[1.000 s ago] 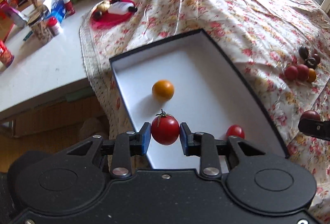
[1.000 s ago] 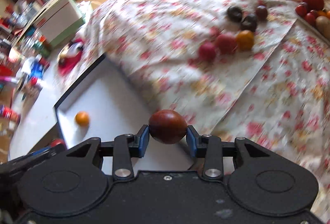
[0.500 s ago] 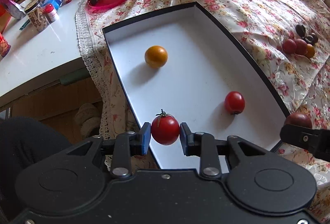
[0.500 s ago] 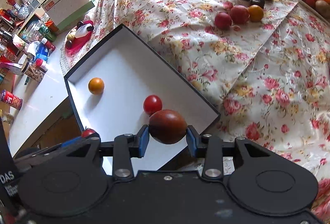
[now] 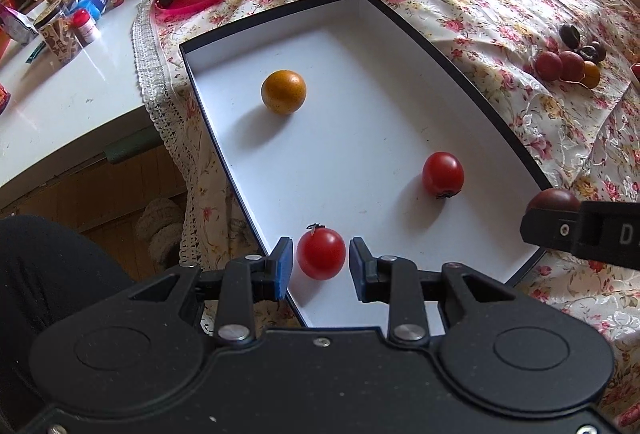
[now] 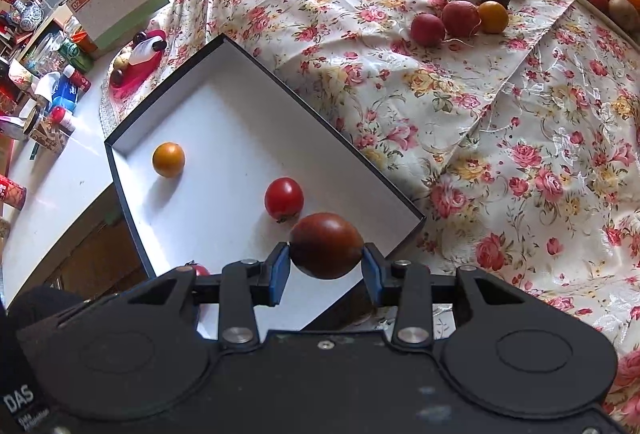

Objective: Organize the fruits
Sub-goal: 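Lower both held fruits into the white box and open both tools, then move both open tools back over the remaining fruits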

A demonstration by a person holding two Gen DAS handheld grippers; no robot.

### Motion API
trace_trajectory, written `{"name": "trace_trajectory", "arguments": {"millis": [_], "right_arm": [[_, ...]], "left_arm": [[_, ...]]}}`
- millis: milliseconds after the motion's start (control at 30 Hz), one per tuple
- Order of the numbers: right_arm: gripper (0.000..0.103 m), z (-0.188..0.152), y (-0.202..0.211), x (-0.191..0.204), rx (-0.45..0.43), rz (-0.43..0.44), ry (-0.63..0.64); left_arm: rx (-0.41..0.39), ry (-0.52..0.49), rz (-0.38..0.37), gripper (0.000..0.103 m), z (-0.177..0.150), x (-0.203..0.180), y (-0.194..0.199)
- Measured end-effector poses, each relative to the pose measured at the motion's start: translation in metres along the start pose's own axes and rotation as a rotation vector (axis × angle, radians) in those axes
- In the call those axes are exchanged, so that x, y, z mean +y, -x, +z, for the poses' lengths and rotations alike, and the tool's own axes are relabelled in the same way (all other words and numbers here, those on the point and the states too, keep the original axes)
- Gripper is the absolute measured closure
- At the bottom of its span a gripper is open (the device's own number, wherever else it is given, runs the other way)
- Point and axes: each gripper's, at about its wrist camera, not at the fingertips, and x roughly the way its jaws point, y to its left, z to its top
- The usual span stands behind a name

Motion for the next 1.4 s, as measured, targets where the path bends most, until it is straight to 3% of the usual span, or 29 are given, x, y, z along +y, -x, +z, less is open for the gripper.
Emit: {"name": "trace_trajectory", "arguments": {"millis": [900, 1233, 1400], "right_arm": [[0.062, -0.007, 0.006, -0.017, 0.003, -0.020, -0.041], [0.062, 0.003, 0.011, -0.041, 0.001, -0.037, -0.077], [0.062, 0.020, 0.022, -0.068, -0.029, -0.088, -0.101]], "left_arm": [[0.040, 0.014, 0.001, 0.063, -0.006, 0.008, 0.004], [0.054, -0.051, -0.006, 0.063, 0.002, -0.002, 0.004], [0.033, -0.108, -0.001, 0.063, 0.015, -0.018, 0.006]]}}
